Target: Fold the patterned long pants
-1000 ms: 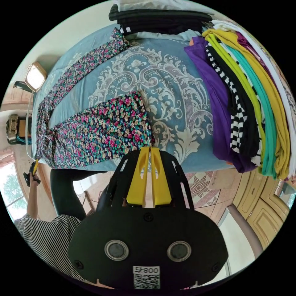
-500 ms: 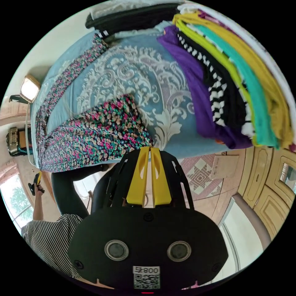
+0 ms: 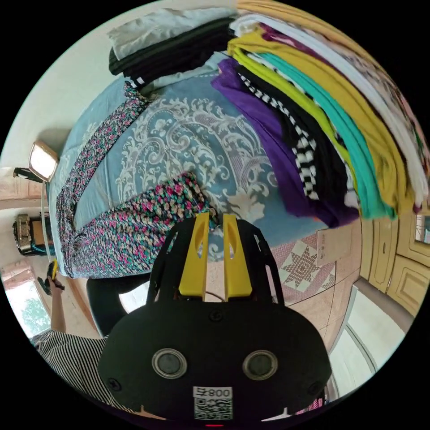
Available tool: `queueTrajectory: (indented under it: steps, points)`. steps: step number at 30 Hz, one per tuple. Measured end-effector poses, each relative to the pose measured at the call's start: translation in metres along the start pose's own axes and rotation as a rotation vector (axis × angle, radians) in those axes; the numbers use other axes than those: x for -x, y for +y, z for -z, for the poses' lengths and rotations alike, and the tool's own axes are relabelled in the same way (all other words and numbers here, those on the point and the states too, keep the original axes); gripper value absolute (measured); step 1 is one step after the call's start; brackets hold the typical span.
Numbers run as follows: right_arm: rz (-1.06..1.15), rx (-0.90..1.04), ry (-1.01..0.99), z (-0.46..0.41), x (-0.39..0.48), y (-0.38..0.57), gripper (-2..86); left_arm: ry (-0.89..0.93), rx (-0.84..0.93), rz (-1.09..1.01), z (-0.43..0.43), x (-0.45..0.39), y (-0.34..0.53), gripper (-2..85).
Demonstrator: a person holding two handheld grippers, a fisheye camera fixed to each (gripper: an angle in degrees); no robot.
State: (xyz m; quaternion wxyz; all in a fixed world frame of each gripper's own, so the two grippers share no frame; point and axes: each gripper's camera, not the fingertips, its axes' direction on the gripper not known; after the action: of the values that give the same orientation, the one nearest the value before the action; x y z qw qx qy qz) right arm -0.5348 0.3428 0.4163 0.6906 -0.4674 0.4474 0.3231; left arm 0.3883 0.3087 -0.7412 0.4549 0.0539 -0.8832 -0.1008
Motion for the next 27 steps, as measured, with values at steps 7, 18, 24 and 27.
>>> queueTrajectory:
  steps: [7, 18, 24, 27]
  points:
    - [0.258, -0.148, 0.095, 0.04, 0.146, -0.052, 4.9, -0.153, 0.112, -0.167, -0.076, -0.065, -0.121, 7.3]
    - [1.081, -0.173, -0.168, -0.001, 0.559, -0.143, 6.6, -0.184, 0.135, -0.256, -0.102, -0.088, -0.168, 4.4]
    - [1.303, -0.124, -0.082, -0.044, 0.726, -0.152, 7.0, -0.192, 0.056, -0.266, -0.079, -0.098, -0.183, 2.3]
    - [1.346, -0.091, 0.011, -0.066, 0.767, -0.151, 6.2, -0.174, 0.025, -0.242, -0.068, -0.099, -0.193, 1.9]
